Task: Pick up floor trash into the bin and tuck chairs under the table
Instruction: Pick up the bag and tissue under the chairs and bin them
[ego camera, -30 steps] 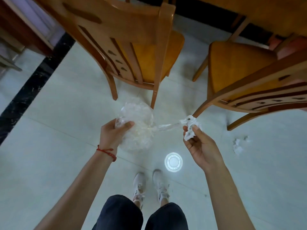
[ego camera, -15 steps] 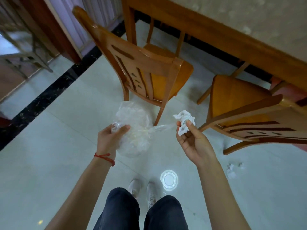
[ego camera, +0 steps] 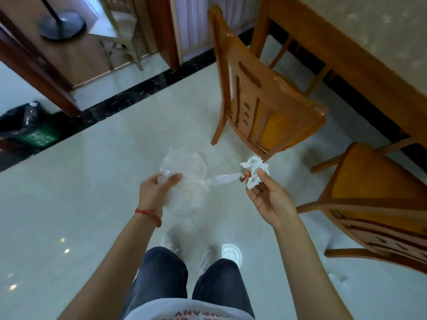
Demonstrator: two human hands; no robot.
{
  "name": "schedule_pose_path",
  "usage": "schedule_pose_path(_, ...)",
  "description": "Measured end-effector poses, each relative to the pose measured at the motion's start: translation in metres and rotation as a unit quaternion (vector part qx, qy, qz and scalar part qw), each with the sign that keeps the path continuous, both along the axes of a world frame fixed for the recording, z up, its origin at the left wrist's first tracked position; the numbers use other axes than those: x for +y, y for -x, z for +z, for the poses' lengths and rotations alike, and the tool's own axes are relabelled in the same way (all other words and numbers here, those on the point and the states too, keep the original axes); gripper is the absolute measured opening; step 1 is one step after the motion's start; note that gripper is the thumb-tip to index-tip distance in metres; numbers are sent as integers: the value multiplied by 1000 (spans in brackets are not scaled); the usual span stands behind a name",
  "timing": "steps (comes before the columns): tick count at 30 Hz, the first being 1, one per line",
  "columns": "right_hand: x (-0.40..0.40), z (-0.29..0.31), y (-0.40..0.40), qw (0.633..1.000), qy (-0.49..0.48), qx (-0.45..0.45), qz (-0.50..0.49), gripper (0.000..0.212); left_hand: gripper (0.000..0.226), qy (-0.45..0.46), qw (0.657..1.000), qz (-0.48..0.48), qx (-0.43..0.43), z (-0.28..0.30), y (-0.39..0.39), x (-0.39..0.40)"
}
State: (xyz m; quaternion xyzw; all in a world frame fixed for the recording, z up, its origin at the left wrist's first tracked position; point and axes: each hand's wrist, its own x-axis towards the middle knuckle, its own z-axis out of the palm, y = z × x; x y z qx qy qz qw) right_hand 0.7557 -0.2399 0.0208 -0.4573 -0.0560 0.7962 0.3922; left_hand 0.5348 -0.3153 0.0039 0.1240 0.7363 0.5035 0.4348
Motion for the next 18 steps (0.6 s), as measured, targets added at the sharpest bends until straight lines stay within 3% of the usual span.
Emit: schedule_pose_path(18,-35,4,242,973,-17,1,232,15,21,-11,977,213,-17,-7,188,-125)
